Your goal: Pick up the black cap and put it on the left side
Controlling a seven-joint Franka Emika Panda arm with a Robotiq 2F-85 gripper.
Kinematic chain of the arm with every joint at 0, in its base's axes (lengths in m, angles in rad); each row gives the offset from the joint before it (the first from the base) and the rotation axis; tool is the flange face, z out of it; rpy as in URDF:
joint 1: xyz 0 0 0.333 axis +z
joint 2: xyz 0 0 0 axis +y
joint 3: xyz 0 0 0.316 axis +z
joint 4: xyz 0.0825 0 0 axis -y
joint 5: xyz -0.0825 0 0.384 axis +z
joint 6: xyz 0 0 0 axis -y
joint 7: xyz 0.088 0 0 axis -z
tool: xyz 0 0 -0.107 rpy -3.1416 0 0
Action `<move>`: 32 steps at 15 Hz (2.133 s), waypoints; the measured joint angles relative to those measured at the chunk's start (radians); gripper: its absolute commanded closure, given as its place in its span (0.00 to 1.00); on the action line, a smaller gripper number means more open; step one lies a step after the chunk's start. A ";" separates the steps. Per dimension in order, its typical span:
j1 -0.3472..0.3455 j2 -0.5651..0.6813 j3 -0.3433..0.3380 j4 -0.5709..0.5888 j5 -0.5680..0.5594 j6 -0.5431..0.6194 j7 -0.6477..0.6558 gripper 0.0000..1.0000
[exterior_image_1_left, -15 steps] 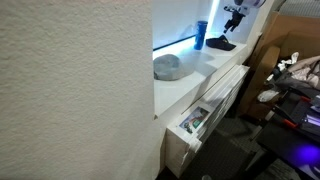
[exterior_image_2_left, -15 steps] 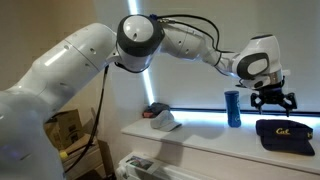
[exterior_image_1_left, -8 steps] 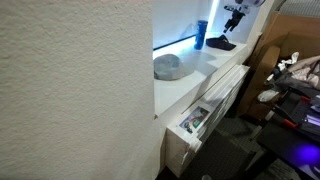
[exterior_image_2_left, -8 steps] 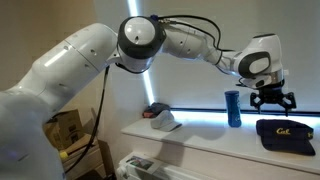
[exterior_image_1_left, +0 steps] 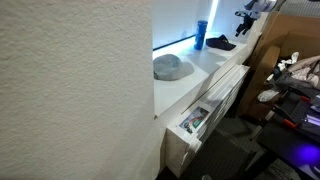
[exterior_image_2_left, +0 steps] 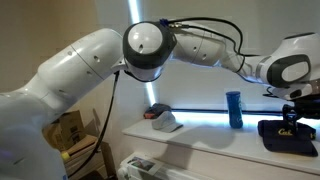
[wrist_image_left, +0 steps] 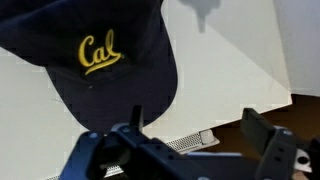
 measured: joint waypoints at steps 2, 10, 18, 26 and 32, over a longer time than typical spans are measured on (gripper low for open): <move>-0.004 0.000 0.019 0.000 0.029 0.007 -0.008 0.00; 0.119 0.001 0.108 -0.082 0.268 0.392 -0.010 0.00; 0.090 0.001 0.103 -0.081 0.257 0.371 -0.004 0.00; 0.089 0.002 0.106 -0.079 0.247 0.352 0.013 0.00; 0.094 0.095 0.034 0.058 0.144 0.153 0.181 0.00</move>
